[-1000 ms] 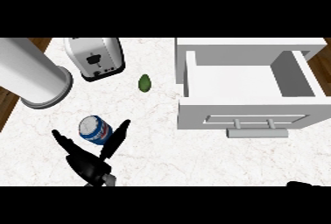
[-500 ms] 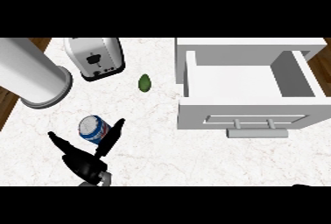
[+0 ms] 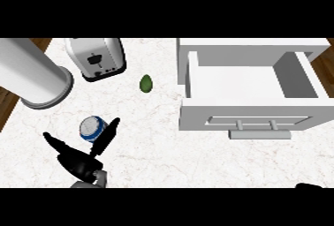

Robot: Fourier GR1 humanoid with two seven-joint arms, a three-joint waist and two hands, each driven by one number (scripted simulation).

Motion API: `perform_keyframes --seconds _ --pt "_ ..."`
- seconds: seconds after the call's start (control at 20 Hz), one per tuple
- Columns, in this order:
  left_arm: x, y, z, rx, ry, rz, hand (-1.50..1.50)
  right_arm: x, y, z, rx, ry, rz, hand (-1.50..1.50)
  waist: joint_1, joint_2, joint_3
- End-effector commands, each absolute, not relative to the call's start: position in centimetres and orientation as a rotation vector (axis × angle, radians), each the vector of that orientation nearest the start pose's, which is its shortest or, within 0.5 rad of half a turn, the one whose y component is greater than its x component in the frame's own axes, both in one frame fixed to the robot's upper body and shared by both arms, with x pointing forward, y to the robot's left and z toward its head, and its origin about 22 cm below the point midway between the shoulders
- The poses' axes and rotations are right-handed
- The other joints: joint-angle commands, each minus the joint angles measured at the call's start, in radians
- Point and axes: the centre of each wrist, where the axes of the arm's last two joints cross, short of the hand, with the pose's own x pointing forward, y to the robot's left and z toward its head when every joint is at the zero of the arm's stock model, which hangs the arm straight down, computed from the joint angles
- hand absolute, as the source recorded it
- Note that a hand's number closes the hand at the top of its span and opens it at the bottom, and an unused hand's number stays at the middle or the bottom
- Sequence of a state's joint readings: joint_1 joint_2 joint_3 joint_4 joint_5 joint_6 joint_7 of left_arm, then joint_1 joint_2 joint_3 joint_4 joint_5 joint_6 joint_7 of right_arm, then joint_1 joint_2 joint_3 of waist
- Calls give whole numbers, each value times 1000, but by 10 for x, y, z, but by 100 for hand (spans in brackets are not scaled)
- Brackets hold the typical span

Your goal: Pick up the can, place it into the drawer and close the drawer

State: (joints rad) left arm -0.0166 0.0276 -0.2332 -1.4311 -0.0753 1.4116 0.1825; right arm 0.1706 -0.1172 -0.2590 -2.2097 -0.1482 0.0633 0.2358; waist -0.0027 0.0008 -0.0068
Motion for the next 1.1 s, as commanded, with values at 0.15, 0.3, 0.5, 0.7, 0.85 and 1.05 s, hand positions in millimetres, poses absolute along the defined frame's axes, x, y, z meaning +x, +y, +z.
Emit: perform_keyframes --seconds 0.15,0.3,0.5,0.7,0.85,1.05 --pt "248 196 -38 871 -1267 778 -150 169 -300 126 -220 -1823 -57 -150 0 2 0" --pt "251 205 -45 775 -1306 752 -150 171 -294 138 -191 -1846 -78 -150 -1 3 0" --pt "251 225 -65 715 -1358 792 150 161 -297 134 -222 -1849 -71 -150 -10 2 1" --pt "276 228 -82 667 -1417 803 150 171 -294 142 -209 -1853 -77 -150 -9 3 4" --pt "264 238 -112 660 -1455 814 150 154 -308 142 -242 -1858 -57 -150 -18 3 4" --pt "299 232 -99 528 -1501 650 150 177 -296 142 -240 -1852 -37 -150 -14 5 5"
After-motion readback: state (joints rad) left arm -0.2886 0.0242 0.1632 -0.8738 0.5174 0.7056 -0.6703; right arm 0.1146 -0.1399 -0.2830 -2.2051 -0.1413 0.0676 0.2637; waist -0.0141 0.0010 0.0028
